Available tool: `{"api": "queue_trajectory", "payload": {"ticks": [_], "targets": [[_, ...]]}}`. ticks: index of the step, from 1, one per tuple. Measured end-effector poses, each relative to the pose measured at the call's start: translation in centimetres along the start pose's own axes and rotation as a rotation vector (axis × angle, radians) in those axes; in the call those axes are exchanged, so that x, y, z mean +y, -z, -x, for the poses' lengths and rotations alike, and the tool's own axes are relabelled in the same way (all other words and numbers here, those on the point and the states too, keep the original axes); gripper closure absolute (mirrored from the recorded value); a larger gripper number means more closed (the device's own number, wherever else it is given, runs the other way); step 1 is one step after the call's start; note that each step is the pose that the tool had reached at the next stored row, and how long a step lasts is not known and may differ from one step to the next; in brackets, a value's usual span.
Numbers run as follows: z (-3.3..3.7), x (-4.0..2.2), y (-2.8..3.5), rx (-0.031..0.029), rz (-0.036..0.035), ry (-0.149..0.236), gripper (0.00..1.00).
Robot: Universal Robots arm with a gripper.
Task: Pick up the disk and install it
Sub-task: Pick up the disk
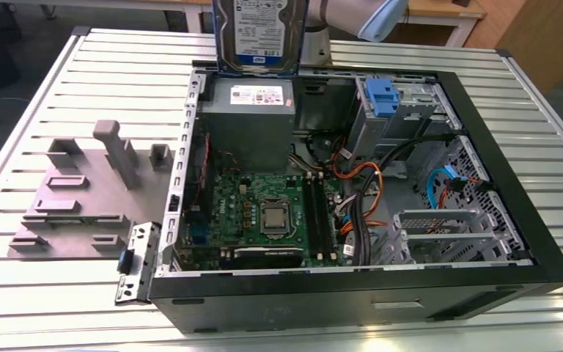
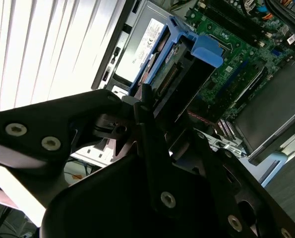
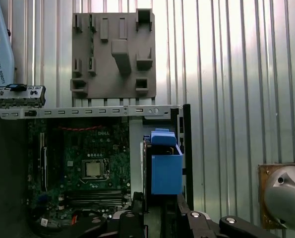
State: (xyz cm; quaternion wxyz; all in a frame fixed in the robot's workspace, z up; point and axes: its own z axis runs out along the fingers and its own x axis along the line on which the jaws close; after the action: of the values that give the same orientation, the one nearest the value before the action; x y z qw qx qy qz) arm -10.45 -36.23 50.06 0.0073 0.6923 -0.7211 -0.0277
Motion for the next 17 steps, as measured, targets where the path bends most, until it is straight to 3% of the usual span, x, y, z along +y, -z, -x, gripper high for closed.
{"api": "queue_trajectory", "payload": {"ticks": [17], "targets": [[0.07, -1.50, 0.06, 0.0001, 0.0000, 0.000, 0.65]]}}
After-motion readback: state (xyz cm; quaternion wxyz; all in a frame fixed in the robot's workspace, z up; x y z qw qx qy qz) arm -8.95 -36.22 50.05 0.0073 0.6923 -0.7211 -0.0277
